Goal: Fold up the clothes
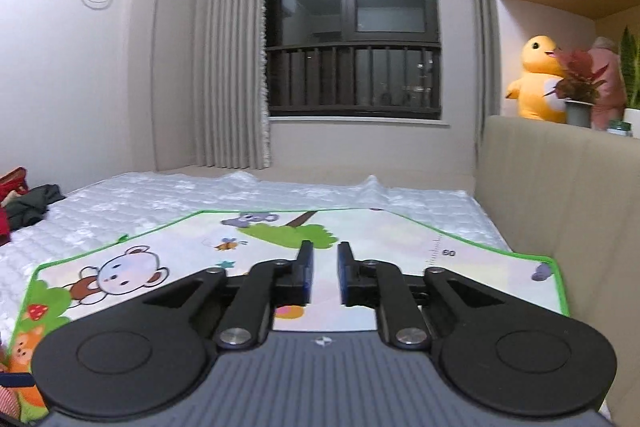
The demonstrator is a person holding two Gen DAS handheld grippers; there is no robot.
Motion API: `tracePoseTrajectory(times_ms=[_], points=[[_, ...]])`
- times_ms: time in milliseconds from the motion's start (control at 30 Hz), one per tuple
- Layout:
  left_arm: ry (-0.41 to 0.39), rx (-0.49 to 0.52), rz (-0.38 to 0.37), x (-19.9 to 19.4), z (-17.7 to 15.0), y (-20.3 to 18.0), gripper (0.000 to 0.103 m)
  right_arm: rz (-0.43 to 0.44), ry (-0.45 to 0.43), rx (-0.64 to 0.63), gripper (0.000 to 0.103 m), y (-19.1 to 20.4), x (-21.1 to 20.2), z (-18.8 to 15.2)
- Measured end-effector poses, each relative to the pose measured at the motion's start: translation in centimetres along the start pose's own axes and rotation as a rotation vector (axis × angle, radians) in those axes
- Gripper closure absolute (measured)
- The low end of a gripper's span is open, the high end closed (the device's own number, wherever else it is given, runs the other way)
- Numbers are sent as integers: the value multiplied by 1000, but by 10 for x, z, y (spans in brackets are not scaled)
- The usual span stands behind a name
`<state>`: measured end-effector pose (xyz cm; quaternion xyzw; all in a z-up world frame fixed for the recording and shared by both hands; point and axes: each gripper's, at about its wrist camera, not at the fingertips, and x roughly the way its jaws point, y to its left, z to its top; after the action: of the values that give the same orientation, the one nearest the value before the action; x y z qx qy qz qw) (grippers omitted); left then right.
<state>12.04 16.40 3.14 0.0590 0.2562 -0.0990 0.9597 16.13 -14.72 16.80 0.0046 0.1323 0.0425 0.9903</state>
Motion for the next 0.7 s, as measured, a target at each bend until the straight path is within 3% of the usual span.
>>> tracePoseTrajectory(times_ms=[133,200,267,333,400,433,467,533,700], points=[[4,168,6,3,-14,-36,5,32,11,15,64,-9,-10,-16],[5,249,36,10,-20,-53,6,47,28,37,63,-24,-16,-33],[0,347,107,21,-26,-68,16,63,47,54,61,-39,-24,-54],[10,421,159,35,-30,-80,19,78,66,63,57,-56,-35,-79],[32,461,177,48,-31,-87,28,75,77,64,55,-74,-44,-106],[43,478,187,53,-30,-92,43,70,81,65,54,-84,-49,-119],[54,495,202,58,-29,-95,65,66,85,67,54,-94,-53,-132],[78,504,235,64,-23,-99,88,55,82,89,52,-119,-59,-159],[84,334,274,50,34,-93,93,32,65,224,50,-184,-67,-218]])
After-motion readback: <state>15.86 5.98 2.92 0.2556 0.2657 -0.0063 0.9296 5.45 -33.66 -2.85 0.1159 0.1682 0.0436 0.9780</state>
